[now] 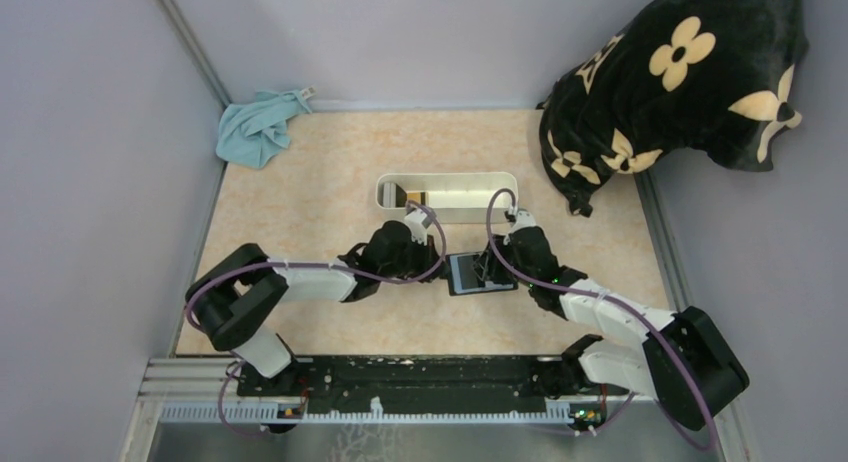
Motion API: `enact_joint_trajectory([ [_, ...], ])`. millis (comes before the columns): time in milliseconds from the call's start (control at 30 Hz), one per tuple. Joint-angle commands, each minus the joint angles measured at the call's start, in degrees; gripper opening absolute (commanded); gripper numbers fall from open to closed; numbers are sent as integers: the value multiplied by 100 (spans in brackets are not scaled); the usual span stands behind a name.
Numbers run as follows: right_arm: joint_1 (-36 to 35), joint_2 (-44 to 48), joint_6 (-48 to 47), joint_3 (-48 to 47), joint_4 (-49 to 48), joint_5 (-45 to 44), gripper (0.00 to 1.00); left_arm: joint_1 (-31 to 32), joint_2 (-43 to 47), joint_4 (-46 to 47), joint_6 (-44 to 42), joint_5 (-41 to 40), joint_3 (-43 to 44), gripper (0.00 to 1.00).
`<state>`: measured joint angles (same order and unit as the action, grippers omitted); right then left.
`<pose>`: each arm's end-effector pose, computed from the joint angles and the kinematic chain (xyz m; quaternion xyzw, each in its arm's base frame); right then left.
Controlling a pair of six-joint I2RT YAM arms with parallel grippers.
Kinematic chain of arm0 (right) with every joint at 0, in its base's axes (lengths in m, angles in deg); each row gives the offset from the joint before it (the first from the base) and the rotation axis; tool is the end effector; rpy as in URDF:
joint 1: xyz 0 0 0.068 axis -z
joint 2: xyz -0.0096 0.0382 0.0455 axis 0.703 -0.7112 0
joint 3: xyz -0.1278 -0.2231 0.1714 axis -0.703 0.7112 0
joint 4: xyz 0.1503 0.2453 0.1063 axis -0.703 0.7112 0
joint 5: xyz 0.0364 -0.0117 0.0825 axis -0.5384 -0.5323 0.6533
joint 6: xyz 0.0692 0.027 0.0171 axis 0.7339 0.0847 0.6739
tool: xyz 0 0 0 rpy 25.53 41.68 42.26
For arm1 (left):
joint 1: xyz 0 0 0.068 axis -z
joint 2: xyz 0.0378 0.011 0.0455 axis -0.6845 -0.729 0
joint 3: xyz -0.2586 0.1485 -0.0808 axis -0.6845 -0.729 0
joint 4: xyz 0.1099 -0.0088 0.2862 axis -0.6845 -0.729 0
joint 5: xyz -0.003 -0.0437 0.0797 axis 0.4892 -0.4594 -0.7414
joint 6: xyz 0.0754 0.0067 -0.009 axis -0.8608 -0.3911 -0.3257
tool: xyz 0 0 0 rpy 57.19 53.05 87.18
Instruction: Take the credit cards out of the card holder
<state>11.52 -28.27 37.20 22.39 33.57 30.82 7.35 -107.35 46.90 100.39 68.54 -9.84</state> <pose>0.2119 0.1433 0.1537 0.0008 0.8867 0.2828 0.3657 0.2263 -0.2883 0.1420 0.1880 0.8357 -0.3739 0.3556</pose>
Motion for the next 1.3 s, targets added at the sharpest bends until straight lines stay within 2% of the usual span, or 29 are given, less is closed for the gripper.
enact_joint_trajectory([
  [0,95,-42,31,92,-246,-53,36,19,-181,49,-47,198,241,0],
  [367,281,223,55,386,-114,-146,36,21,-816,212,-42,537,546,0],
  [467,289,196,51,392,-131,-124,39,17,-970,217,53,644,545,0],
  [1267,381,-338,296,691,-1233,741,41,23,-1394,337,209,727,426,0],
])
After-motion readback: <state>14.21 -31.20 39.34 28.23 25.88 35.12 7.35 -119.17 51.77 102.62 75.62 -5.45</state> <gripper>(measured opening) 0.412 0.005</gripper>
